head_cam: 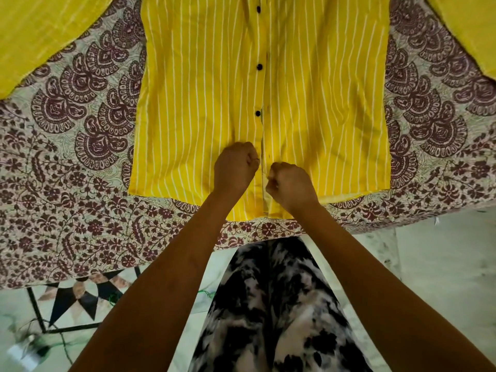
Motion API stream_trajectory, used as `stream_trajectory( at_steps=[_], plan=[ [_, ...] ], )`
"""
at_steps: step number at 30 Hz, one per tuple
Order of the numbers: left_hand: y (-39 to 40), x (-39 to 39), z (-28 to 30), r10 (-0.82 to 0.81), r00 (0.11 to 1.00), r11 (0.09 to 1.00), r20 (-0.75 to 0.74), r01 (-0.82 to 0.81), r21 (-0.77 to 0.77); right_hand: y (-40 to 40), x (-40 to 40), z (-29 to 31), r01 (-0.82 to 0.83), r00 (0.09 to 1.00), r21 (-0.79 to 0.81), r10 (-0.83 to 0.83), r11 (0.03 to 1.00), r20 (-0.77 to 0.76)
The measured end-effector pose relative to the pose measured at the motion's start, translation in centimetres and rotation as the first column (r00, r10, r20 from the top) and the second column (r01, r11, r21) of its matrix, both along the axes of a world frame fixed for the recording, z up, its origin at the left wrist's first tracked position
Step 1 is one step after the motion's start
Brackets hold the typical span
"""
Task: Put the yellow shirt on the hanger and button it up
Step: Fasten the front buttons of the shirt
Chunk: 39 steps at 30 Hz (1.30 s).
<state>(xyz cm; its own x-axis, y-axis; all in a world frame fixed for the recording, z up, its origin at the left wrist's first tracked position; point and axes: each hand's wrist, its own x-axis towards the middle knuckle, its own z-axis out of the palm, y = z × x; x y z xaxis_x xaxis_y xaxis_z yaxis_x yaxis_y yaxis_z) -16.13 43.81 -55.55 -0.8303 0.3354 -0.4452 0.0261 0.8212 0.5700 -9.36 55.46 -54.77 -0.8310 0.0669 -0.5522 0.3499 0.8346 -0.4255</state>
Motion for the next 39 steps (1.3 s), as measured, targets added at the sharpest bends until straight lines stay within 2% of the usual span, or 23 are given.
stream_trajectory(
  at_steps=[2, 6, 9, 13, 16, 18, 20, 22, 24, 28, 31, 39],
  plan=[
    [-0.1, -0.1, -0.1, 0.099, 0.995, 0.994, 0.027, -0.1, 0.038, 0.7, 1.1, -0.2, -0.018, 1.0, -0.04, 0.018, 0.999, -0.004],
    [0.1, 0.0, -0.4, 0.081, 0.996, 0.996, 0.033, -0.082, 0.025, 0.6, 1.7, -0.5, 0.063, 0.992, -0.104, -0.074, 0.993, -0.103],
    [0.4, 0.0, -0.2, 0.109, 0.993, 0.993, 0.054, -0.111, 0.027, 0.1, 0.4, -0.4, 0.126, 0.97, -0.049, -0.133, 0.991, -0.204],
    [0.8, -0.1, 0.1, 0.099, 0.992, 0.995, 0.074, -0.098, -0.005, -0.4, -1.4, -0.7, 0.147, 0.985, 0.11, -0.135, 0.983, -0.109],
    [0.9, -0.2, 0.3, 0.114, 0.988, 0.993, 0.104, -0.113, -0.011, -0.1, -1.8, -1.0, 0.271, 0.957, 0.071, -0.26, 0.96, -0.128],
    [1.2, -0.2, 0.6, 0.131, 0.983, 0.991, 0.128, -0.131, -0.009, 0.2, -1.7, -1.0, 0.464, 0.87, -0.107, -0.475, 0.88, -0.136],
    [1.5, -0.1, 0.8, 0.163, 0.977, 0.986, 0.14, -0.166, 0.011, 0.6, -1.5, -0.8, 0.663, 0.711, -0.345, -0.703, 0.664, 0.013],
    [1.9, 0.0, 0.9, 0.2, 0.971, 0.978, 0.134, -0.206, 0.032, 0.8, -1.3, -0.7, 0.751, 0.597, -0.474, -0.78, 0.46, 0.189],
    [2.1, 0.2, 1.0, 0.236, 0.964, 0.969, 0.123, -0.243, 0.051, 1.1, -0.9, -0.7, 0.773, 0.563, -0.517, -0.774, 0.368, 0.29],
    [1.9, 0.5, 1.4, 0.27, 0.953, 0.953, 0.138, -0.285, 0.103, 0.9, -0.6, -0.7, 0.785, 0.524, -0.545, -0.783, 0.293, 0.334],
    [1.8, 0.6, 1.7, 0.25, 0.958, 0.957, 0.142, -0.266, 0.113, 0.4, -0.6, -0.7, 0.782, 0.515, -0.558, -0.793, 0.279, 0.326],
    [2.1, 0.4, 1.9, 0.235, 0.97, 0.972, 0.058, -0.235, 0.006, -0.1, -0.5, 0.0, 0.792, 0.471, -0.555, -0.834, 0.256, 0.287]
  ],
)
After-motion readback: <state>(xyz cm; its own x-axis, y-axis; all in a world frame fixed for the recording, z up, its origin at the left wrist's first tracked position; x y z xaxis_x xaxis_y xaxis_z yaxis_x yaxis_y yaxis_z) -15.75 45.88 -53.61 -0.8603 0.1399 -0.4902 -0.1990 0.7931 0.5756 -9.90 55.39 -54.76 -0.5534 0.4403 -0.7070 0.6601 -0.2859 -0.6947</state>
